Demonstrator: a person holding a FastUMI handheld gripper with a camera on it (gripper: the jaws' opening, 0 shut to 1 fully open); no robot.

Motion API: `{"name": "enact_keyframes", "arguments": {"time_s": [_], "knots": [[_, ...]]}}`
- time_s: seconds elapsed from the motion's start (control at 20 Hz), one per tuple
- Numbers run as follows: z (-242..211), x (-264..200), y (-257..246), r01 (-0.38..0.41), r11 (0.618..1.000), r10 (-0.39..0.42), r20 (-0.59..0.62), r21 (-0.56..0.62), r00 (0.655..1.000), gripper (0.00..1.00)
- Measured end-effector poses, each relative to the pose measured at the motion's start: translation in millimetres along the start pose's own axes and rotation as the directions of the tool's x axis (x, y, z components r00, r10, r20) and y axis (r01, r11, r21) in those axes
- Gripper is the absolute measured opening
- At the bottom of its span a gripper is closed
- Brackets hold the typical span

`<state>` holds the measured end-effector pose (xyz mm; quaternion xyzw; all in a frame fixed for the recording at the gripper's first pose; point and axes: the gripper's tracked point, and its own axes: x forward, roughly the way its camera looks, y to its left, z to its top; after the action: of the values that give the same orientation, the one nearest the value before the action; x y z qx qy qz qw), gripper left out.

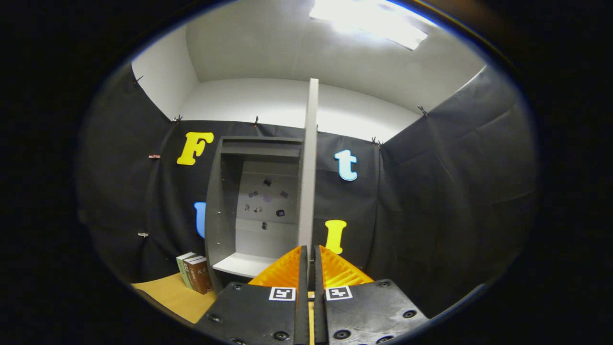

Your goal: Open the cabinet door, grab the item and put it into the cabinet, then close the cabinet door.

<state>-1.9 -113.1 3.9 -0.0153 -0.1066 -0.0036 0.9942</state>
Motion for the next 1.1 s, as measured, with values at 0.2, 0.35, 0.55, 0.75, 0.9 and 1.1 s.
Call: {"name": "enact_keyframes", "arguments": {"time_s": [0.2, 0.35, 0.55, 0.75, 0.9, 1.1], "knots": [[-16, 1, 51, -0.069, 0.997, 0.071, -0.077, 0.02, 0.995, 0.08], [-41, -2, 80, -0.087, 0.996, 0.088, -0.177, 0.016, 0.98, 0.17], [-82, -4, 103, -0.032, 0.999, 0.041, -0.283, 0.035, 0.958, 0.28], [-142, -19, 106, 0.039, 0.999, -0.021, -0.468, 0.029, 0.884, 0.51], [-176, -35, 110, 0.051, 0.998, -0.02, -0.566, 0.038, 0.824, 0.76], [-222, -61, 107, 0.054, 0.997, -0.001, -0.706, 0.052, 0.708, 0.87]]}}
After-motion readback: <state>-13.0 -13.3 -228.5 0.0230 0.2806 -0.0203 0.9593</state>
